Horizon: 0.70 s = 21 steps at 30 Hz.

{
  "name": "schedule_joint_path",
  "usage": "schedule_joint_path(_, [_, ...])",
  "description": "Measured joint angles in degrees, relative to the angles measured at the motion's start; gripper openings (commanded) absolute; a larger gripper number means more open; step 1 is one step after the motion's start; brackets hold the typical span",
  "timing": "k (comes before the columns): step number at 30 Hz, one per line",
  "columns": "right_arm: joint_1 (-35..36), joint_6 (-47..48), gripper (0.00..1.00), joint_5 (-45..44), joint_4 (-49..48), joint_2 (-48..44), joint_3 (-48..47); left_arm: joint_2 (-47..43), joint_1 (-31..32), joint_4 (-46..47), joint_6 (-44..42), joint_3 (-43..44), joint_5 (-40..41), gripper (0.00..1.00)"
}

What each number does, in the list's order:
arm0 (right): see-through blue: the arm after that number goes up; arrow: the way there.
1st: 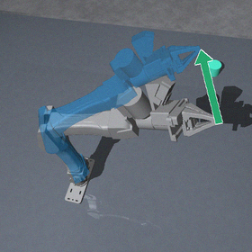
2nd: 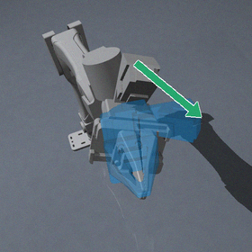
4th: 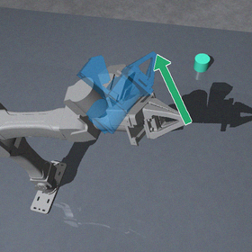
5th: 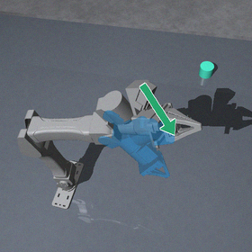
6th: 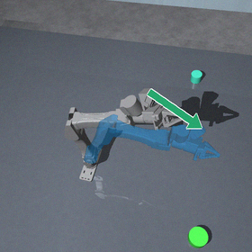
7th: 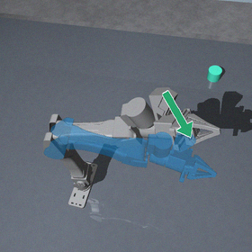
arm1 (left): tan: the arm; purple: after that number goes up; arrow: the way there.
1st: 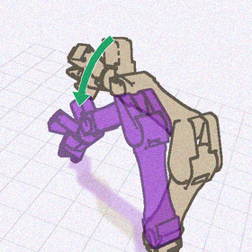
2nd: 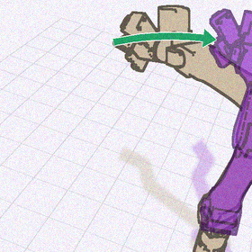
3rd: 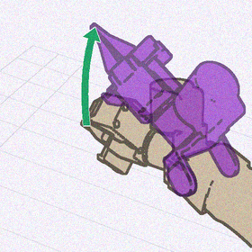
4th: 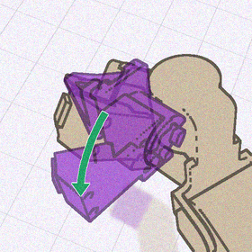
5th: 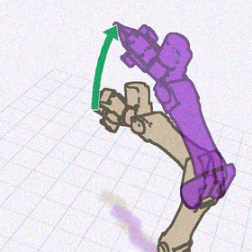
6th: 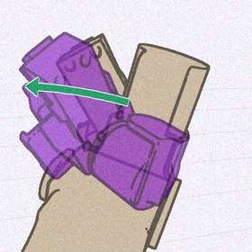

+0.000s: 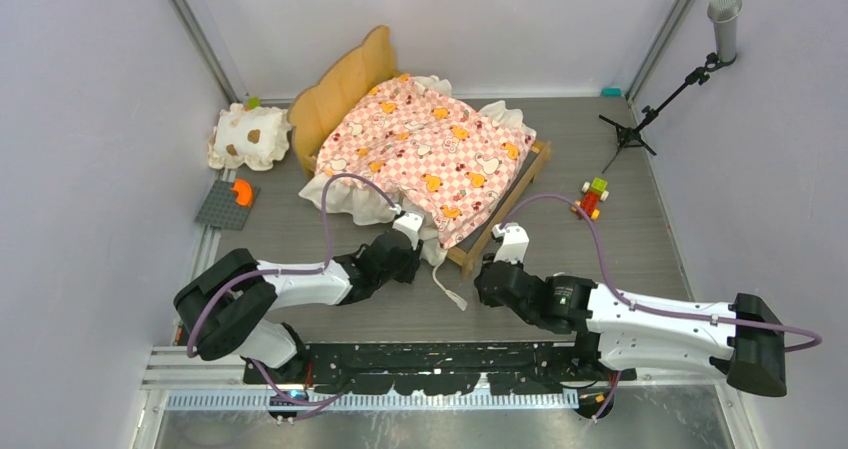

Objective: Set up the pet bed
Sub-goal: Tie the ropes to the bed frame.

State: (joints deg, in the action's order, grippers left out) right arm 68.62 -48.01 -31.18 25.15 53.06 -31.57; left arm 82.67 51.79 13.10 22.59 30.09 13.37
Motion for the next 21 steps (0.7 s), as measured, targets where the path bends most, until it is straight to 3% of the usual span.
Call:
schedule_joint_path(11, [0.02,0.04,0.31,1.73,-5.99,4.79,1.49,-0.02,0.00,-1.46,-1.14,0.00,1.66,0.00])
schedule_joint_path(15, [0.00,-0.39,0.41,1.92,-8.92,7.85,2.01,-0.02,0.00,-1.99,-1.64,0.00,1.64,0.00])
schedule_joint_path(21, [0.00,-0.59,0.45,1.90,-13.79,12.92,2.36,-0.33,0.00,-3.58,-1.86,0.28,1.38,0.00])
